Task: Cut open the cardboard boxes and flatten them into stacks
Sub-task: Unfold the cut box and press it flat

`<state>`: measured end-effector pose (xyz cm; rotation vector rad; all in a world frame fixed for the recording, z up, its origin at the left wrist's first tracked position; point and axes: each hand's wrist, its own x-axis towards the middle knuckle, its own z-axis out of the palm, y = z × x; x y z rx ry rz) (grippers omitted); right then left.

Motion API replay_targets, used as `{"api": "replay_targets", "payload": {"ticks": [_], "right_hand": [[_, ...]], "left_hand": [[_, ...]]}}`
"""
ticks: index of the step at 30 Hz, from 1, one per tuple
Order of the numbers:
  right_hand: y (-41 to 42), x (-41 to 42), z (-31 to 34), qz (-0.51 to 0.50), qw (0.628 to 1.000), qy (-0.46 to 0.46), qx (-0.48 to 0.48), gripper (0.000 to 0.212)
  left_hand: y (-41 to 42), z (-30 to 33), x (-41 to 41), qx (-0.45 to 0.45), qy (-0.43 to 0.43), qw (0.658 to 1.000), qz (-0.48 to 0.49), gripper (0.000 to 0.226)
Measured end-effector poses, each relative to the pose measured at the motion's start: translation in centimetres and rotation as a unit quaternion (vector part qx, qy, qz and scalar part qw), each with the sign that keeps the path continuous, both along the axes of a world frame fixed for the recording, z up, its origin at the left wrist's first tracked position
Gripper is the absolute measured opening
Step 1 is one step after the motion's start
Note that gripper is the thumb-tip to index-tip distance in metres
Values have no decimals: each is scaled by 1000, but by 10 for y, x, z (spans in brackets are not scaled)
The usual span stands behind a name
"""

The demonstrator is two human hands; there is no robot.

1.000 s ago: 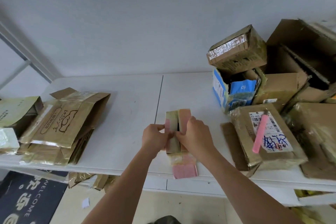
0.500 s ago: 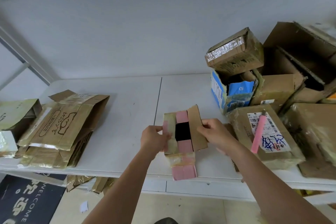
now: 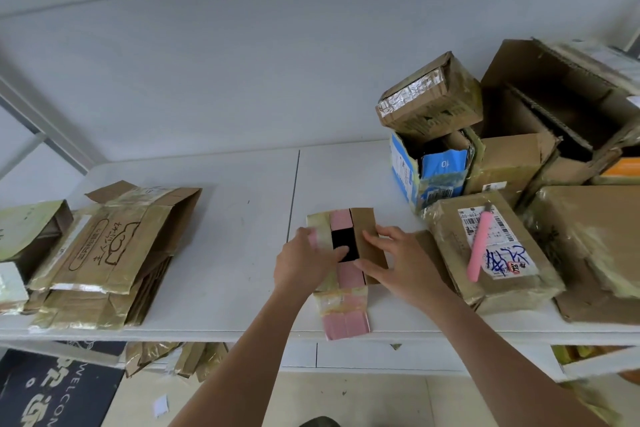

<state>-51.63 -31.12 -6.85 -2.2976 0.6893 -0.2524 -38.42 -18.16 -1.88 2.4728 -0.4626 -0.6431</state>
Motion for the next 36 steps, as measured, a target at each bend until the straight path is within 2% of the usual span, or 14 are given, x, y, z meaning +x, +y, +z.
{"api": "replay_targets", "payload": {"ticks": [4,7,10,12,14,16,18,20,22,24,26,30,34,36], "right_hand": [[3,0,14,10,999,38,-9,83],[5,0,18,11,999,47,22,83],[5,-2,20,4,997,34,74,82],[4,-3,23,4,998,45,50,78],[3,0,29,-3,993,75,-96,68],[2,9,39,-40,964,67,-253,55],[3,19,50,-70,946,5,-315,55],[3,26,61,-59,944,-43,-322,64],[3,30,68,-49,956,-48,-286,54],[4,32,66,-60,977,-73,-193,37],[6,32,56,-100,984,-112,-99,35],[13,27,45,-154,976,-152,-20,36],[19,27,42,-104,978,-180,25,37],[19,26,39,-62,974,-216,14,38]], "left_hand": [[-4,4,-5,34,-26,999,-6,71],[4,8,1,-69,67,995,31,57],[19,11,12,-155,175,970,63,18],[27,11,17,-169,188,965,69,17],[28,14,17,-153,150,976,29,19],[22,22,15,-130,86,987,-29,24],[14,37,11,-97,-1,990,-101,35],[8,50,9,-59,-92,979,-175,35],[7,59,10,-52,-139,969,-198,28],[11,64,10,-84,-140,979,-120,18],[19,59,11,-83,-136,987,-18,43],[29,31,9,-67,-54,996,34,82],[33,21,8,-100,-48,993,43,78],[38,19,12,-164,-6,986,18,78]]}}
